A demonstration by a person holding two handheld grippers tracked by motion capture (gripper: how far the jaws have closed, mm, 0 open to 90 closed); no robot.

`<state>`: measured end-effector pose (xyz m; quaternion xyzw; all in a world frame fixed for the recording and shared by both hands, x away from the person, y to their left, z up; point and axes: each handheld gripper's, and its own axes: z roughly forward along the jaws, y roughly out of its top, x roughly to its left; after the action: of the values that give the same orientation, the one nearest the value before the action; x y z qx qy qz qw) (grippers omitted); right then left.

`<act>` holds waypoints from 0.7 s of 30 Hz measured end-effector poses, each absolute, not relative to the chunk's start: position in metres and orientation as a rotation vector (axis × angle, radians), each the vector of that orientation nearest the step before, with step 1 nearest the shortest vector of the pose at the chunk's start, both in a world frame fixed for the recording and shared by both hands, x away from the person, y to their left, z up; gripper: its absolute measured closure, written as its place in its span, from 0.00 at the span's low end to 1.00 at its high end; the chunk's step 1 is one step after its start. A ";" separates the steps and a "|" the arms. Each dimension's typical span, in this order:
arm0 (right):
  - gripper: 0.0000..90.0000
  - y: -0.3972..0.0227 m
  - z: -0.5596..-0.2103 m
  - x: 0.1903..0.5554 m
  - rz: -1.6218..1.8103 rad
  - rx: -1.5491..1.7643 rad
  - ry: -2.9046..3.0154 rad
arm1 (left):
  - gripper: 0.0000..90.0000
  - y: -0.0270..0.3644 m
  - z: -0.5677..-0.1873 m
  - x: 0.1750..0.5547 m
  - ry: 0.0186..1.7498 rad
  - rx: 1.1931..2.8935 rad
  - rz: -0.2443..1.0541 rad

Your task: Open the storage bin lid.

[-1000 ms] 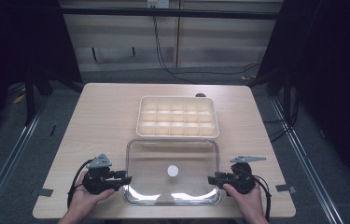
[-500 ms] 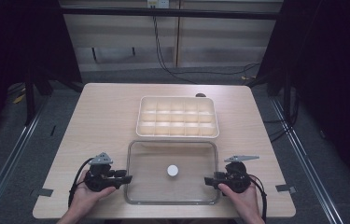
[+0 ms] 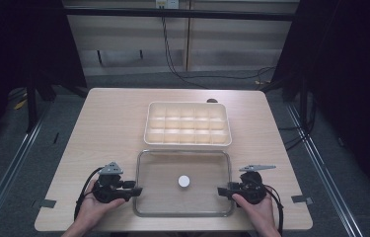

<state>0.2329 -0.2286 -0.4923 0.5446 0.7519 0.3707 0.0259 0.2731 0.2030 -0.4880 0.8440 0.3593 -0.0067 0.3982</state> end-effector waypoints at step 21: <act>0.42 -0.239 -0.490 0.229 1.149 1.705 2.293 | 0.51 0.190 -0.492 0.271 0.902 2.199 -0.027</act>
<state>0.2291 -0.2389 -0.4905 0.5534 0.7441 0.3730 0.0308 0.2711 0.1899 -0.4918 0.8583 0.3522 -0.0105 0.3730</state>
